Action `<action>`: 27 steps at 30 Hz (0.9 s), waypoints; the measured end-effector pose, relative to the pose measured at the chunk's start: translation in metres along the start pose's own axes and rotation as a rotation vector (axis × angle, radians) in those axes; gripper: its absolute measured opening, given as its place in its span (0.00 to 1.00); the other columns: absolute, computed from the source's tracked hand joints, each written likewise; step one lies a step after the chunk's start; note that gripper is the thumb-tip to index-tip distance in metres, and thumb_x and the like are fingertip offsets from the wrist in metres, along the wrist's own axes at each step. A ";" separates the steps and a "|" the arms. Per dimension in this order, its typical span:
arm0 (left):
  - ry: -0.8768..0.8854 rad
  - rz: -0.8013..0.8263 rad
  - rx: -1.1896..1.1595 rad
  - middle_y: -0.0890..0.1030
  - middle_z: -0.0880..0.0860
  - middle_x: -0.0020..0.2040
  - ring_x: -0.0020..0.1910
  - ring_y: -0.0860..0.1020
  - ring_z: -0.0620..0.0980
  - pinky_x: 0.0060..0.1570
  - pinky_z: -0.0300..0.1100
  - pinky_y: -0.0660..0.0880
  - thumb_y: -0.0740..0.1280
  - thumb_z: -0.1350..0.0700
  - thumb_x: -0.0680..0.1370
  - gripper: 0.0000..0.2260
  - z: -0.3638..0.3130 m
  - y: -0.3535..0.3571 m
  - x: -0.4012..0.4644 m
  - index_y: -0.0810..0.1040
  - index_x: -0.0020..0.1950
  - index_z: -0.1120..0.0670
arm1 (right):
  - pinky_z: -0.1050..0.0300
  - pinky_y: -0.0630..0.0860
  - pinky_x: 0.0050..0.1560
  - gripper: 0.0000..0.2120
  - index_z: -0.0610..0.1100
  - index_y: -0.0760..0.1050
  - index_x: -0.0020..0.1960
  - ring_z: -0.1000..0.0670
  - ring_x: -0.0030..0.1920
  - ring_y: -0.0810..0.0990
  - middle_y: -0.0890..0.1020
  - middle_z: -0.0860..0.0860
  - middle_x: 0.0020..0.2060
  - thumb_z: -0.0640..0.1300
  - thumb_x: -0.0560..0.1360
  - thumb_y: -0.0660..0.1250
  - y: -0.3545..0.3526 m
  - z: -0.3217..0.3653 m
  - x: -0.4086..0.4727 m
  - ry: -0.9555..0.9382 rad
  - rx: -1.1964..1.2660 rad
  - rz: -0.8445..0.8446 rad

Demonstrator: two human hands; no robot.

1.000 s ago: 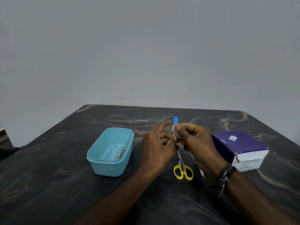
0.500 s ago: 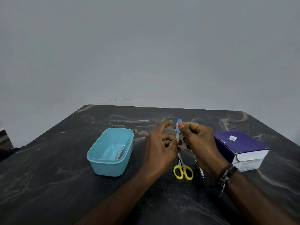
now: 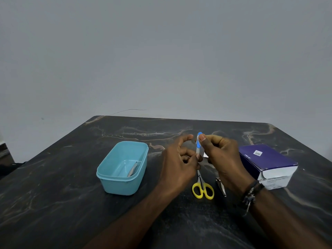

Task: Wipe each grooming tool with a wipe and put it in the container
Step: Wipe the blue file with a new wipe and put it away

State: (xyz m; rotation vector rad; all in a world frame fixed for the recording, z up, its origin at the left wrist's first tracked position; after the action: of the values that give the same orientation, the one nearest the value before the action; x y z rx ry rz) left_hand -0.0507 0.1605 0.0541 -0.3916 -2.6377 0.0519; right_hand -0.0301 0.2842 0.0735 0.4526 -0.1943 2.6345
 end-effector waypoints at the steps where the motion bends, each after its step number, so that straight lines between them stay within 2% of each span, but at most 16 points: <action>1: 0.001 0.019 0.014 0.85 0.53 0.37 0.34 0.83 0.48 0.35 0.34 0.79 0.68 0.66 0.76 0.21 -0.001 0.002 -0.002 0.72 0.67 0.54 | 0.69 0.70 0.26 0.11 0.38 0.82 0.42 0.62 0.25 0.75 0.78 0.57 0.22 0.44 0.77 0.67 -0.002 0.000 0.001 0.000 0.002 -0.029; 4: 0.001 0.016 0.014 0.85 0.53 0.37 0.34 0.83 0.47 0.35 0.35 0.79 0.68 0.66 0.76 0.20 -0.001 0.001 -0.002 0.73 0.66 0.54 | 0.70 0.69 0.25 0.11 0.38 0.81 0.42 0.62 0.23 0.74 0.76 0.58 0.20 0.44 0.77 0.66 -0.001 0.001 0.000 -0.001 -0.009 0.016; 8: -0.009 -0.065 -0.024 0.84 0.57 0.37 0.34 0.84 0.49 0.35 0.36 0.79 0.68 0.65 0.76 0.18 0.001 -0.007 0.003 0.73 0.66 0.56 | 0.69 0.71 0.25 0.13 0.29 0.79 0.43 0.59 0.23 0.75 0.77 0.47 0.26 0.39 0.78 0.64 0.008 0.004 -0.007 0.005 0.027 0.185; 11: -0.013 -0.070 -0.025 0.84 0.57 0.37 0.35 0.84 0.50 0.34 0.34 0.78 0.68 0.64 0.77 0.18 0.000 -0.007 0.002 0.73 0.66 0.57 | 0.70 0.68 0.23 0.13 0.26 0.78 0.43 0.61 0.21 0.73 0.76 0.46 0.27 0.37 0.78 0.64 0.008 0.005 -0.008 -0.017 0.019 0.192; 13: -0.008 -0.050 -0.014 0.84 0.57 0.37 0.35 0.84 0.51 0.34 0.35 0.79 0.68 0.65 0.76 0.18 -0.002 -0.006 0.001 0.73 0.65 0.56 | 0.70 0.69 0.24 0.12 0.30 0.80 0.42 0.61 0.22 0.73 0.78 0.48 0.26 0.38 0.77 0.65 0.006 0.004 -0.006 -0.029 0.007 0.151; 15: 0.001 -0.018 0.024 0.84 0.56 0.37 0.34 0.83 0.51 0.34 0.37 0.80 0.68 0.66 0.75 0.18 -0.003 -0.003 -0.001 0.74 0.63 0.54 | 0.68 0.71 0.28 0.10 0.36 0.82 0.42 0.62 0.25 0.75 0.79 0.54 0.25 0.41 0.77 0.67 0.001 0.002 -0.001 -0.024 0.008 0.059; 17: 0.000 0.023 0.067 0.84 0.55 0.37 0.33 0.83 0.51 0.33 0.38 0.80 0.69 0.66 0.75 0.19 -0.003 0.003 -0.005 0.73 0.63 0.51 | 0.65 0.73 0.34 0.08 0.43 0.83 0.42 0.62 0.29 0.78 0.82 0.57 0.28 0.45 0.76 0.68 -0.005 0.000 0.005 -0.017 0.035 -0.057; 20: -0.017 0.072 0.101 0.84 0.55 0.37 0.33 0.83 0.50 0.34 0.40 0.80 0.70 0.65 0.75 0.20 0.001 0.012 -0.011 0.73 0.64 0.50 | 0.60 0.73 0.38 0.08 0.48 0.82 0.40 0.60 0.34 0.80 0.83 0.55 0.33 0.47 0.76 0.69 -0.011 0.002 0.010 -0.036 0.065 -0.179; 22: -0.017 0.072 0.113 0.85 0.54 0.37 0.33 0.83 0.50 0.36 0.44 0.82 0.70 0.65 0.74 0.19 0.002 0.014 -0.012 0.74 0.62 0.50 | 0.57 0.74 0.39 0.08 0.47 0.82 0.40 0.53 0.38 0.81 0.84 0.52 0.36 0.47 0.76 0.69 -0.012 0.002 0.008 -0.045 0.077 -0.228; 23: -0.015 0.062 0.122 0.85 0.53 0.37 0.34 0.83 0.50 0.37 0.45 0.82 0.70 0.65 0.74 0.18 0.000 0.013 -0.011 0.75 0.61 0.50 | 0.58 0.74 0.38 0.08 0.47 0.82 0.39 0.53 0.37 0.81 0.84 0.52 0.35 0.47 0.76 0.69 -0.012 0.002 0.007 -0.050 0.085 -0.245; 25: -0.013 0.016 0.121 0.85 0.53 0.36 0.34 0.84 0.49 0.38 0.48 0.82 0.69 0.65 0.74 0.14 -0.006 0.009 -0.009 0.78 0.57 0.52 | 0.61 0.72 0.34 0.09 0.46 0.82 0.38 0.58 0.31 0.77 0.82 0.54 0.30 0.47 0.76 0.69 -0.010 0.003 0.006 -0.052 0.098 -0.259; 27: -0.007 -0.083 0.111 0.85 0.53 0.36 0.34 0.84 0.50 0.39 0.52 0.83 0.69 0.65 0.73 0.10 -0.020 -0.001 -0.002 0.81 0.50 0.51 | 0.61 0.70 0.33 0.09 0.45 0.82 0.39 0.61 0.26 0.74 0.79 0.58 0.24 0.46 0.76 0.69 -0.009 0.004 0.006 -0.047 0.110 -0.244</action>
State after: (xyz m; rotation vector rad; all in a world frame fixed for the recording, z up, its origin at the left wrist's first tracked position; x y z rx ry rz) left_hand -0.0401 0.1580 0.0709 -0.2446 -2.6401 0.1715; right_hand -0.0301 0.2934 0.0797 0.5392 -0.0072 2.4041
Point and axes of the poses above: each hand's wrist, its own x-axis towards the middle knuckle, its own y-axis out of the palm, z = x × y, the point moved 3 cm from there along x, towards the middle knuckle
